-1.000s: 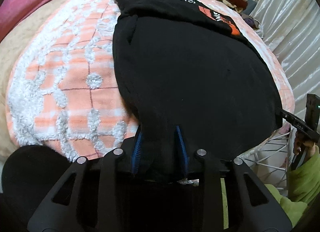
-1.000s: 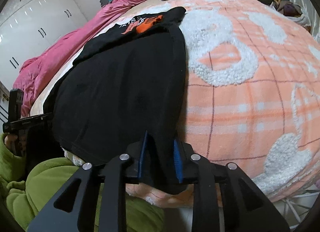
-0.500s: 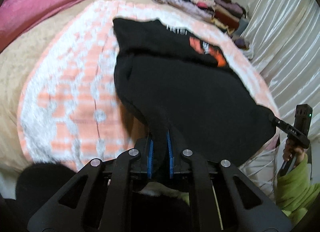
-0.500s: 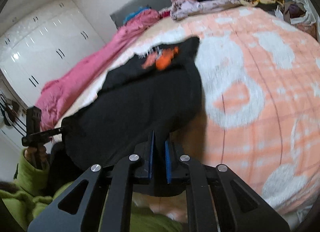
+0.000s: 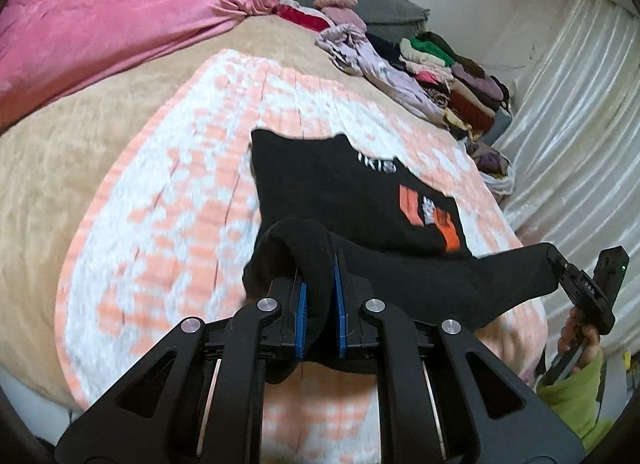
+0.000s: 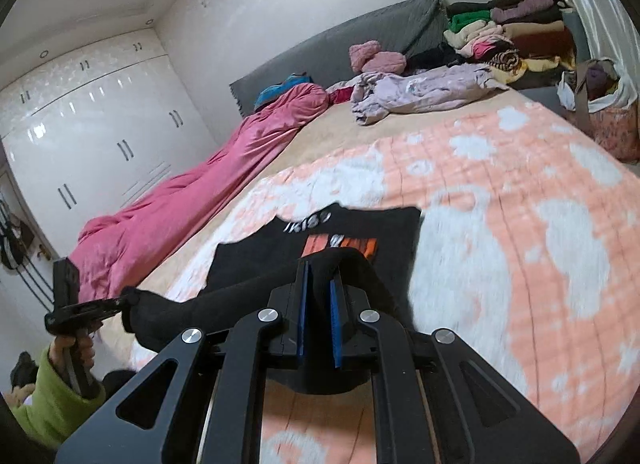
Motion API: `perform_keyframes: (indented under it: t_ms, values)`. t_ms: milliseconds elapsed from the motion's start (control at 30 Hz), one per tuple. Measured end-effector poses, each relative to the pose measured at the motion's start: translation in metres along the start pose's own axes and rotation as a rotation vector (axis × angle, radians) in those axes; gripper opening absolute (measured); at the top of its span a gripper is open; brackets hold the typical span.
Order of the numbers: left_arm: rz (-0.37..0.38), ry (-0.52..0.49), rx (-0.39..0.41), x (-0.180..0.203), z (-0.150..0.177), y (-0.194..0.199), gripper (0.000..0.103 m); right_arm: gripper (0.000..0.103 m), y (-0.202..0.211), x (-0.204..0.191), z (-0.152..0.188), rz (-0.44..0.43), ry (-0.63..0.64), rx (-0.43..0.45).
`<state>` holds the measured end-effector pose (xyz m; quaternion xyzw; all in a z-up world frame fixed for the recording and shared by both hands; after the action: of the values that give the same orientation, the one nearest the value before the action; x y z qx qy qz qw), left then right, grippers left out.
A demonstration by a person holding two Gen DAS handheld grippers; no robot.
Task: Fold small clothes
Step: 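Lift the hem with both tools and carry it toward the collar, then lay the hem over the collar and open both tools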
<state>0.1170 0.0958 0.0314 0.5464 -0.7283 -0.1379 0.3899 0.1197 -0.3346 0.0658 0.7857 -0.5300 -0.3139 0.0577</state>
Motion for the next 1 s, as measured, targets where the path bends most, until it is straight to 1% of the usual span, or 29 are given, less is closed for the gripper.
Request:
perform_keyframes:
  t_ms: [100,333,600,733,833,933,1000]
  values:
    - [-0.012,0.009,0.003,-0.001,-0.013,-0.011,0.005,0.009,-0.018,0.006,-0.010,0.034,0.000,-0.014]
    - [-0.013,0.045,-0.009,-0.010,-0.038,-0.046,0.005,0.009,-0.060,0.023,-0.017,0.106,-0.020,-0.052]
    - [-0.037,0.108,-0.028,-0.022,-0.052,-0.086,0.005,0.009,-0.103,0.040,-0.022,0.196,-0.028,-0.107]
    - [-0.058,0.152,-0.036,-0.033,-0.056,-0.110,0.005,0.009,-0.129,0.054,-0.015,0.263,-0.034,-0.152]
    - [-0.066,0.162,-0.036,-0.041,-0.056,-0.122,0.007,0.009,-0.146,0.067,-0.006,0.294,-0.059,-0.186]
    - [-0.052,0.162,-0.023,-0.050,-0.053,-0.128,0.010,0.010,-0.155,0.074,0.003,0.308,-0.085,-0.210]
    - [-0.027,0.165,-0.016,-0.054,-0.050,-0.129,0.010,0.011,-0.156,0.075,0.006,0.313,-0.091,-0.213]
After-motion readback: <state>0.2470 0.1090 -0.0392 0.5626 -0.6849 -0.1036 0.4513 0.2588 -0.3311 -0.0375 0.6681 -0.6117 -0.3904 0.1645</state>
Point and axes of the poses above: each gripper's, at about its wrist camera, not at the fingertips, and y roughly against the way its jaws point, x to its right, z to its underside, the point moved 3 cm from there along -y, roughly the way its jaws point, and after that the axes turned 3 degrees about x, right-handed, at the moved point
